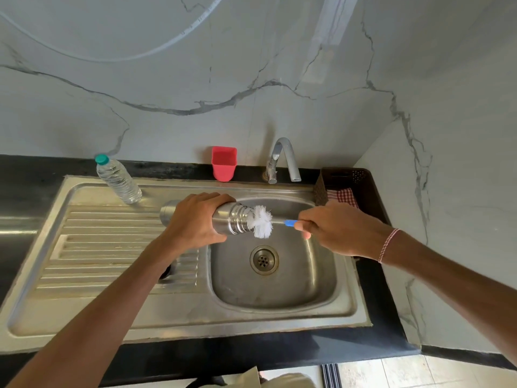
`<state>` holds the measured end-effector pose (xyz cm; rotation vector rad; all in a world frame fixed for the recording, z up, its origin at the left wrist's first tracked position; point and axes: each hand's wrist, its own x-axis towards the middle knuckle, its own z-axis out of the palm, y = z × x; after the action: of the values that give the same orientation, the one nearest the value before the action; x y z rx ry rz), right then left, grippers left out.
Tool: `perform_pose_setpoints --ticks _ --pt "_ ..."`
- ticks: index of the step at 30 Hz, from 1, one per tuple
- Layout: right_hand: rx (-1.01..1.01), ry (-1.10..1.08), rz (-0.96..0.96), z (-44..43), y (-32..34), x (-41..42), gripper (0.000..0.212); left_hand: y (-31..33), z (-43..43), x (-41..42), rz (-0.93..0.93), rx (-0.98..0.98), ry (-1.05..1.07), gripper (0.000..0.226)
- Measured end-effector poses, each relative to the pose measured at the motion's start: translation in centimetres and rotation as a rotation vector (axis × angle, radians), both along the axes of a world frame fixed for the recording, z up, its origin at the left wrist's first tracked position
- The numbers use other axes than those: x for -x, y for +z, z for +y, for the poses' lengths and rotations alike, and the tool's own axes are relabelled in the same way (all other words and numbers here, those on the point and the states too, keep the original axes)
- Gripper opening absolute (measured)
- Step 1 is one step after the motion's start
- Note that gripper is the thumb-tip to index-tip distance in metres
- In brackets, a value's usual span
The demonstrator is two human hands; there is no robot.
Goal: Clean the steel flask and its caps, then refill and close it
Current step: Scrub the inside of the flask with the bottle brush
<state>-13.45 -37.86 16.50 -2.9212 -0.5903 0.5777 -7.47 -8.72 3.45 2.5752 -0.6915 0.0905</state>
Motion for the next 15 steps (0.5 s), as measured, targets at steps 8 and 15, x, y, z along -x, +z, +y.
perform_pose_setpoints --ticks 8,15 --pt "0.315 0.165 -0.624 -1.2 -2.0 3.1 0.020 -0.3 1.6 -0.6 0.001 0.013 0.035 0.067" --pt "-0.611 -0.700 0.679 1.1 0.2 0.3 0.040 1.2 -0.6 -0.7 -0.082 0.029 -0.013 0.068"
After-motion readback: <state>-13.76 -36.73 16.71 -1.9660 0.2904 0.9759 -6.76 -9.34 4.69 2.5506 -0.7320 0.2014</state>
